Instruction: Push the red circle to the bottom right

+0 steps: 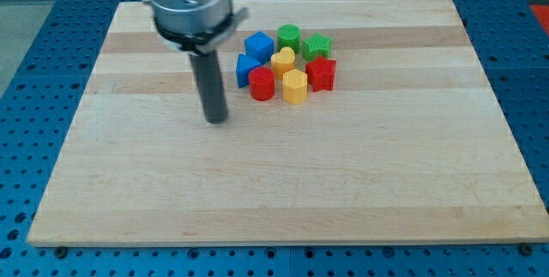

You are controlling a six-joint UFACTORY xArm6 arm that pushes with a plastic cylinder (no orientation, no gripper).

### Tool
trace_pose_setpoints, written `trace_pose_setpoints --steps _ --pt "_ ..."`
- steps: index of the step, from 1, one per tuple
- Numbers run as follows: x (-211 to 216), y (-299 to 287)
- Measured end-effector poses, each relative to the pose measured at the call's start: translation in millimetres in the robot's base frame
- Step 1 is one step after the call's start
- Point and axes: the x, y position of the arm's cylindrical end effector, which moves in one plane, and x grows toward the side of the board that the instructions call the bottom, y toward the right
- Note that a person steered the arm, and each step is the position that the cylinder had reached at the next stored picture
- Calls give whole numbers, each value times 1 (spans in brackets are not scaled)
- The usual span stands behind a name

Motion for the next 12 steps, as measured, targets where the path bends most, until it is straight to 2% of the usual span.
trace_pose_setpoints --steps 1,3,4,6,7,9,10,12 --pt "-39 -10" --pt "-69 13" --pt "-69 39" --pt "-37 113" --pt "-15 129" --pt "9 79" --pt "28 84" --pt "-2 116"
